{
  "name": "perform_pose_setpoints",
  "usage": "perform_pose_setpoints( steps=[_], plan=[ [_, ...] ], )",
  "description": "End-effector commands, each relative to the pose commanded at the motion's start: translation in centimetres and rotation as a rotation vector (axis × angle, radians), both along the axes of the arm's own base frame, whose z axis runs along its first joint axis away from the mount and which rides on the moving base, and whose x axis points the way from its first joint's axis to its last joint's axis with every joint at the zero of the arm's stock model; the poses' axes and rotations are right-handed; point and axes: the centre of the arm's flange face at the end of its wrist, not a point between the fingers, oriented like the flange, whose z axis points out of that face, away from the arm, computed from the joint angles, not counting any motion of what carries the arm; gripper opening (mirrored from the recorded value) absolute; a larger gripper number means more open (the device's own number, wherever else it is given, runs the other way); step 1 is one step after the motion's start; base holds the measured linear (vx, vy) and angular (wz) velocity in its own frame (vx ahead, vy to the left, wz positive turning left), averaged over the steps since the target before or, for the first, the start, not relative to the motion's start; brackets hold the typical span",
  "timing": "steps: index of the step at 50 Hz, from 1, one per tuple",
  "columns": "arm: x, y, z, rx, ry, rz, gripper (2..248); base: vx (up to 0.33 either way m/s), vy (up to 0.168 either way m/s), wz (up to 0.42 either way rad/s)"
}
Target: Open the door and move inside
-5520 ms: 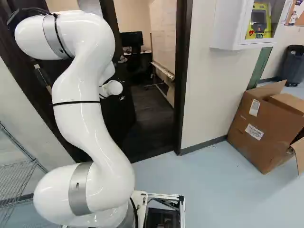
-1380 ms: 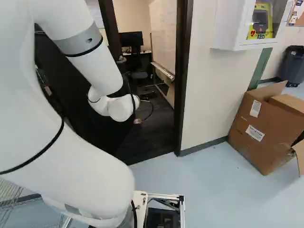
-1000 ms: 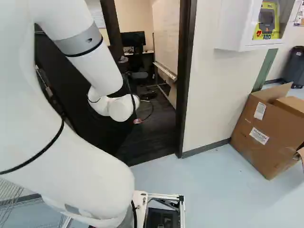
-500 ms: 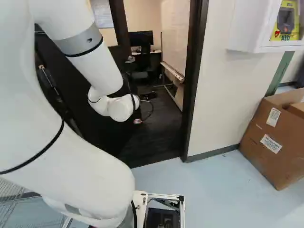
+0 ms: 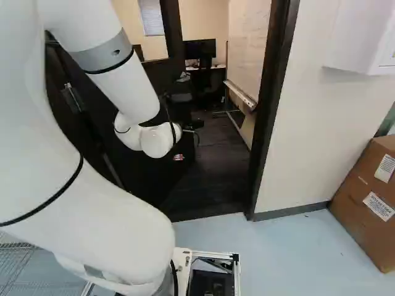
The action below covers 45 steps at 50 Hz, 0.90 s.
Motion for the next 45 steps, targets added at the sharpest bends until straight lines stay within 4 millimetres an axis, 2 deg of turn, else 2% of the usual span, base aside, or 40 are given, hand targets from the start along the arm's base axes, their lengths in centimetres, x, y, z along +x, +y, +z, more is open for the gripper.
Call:
perform_pose_setpoints(
  steps=[45],
  plan=[
    [0.00,0.00,0.00,0.000,0.000,0.000,247,0.090,0.047,0.221]
  ],
)
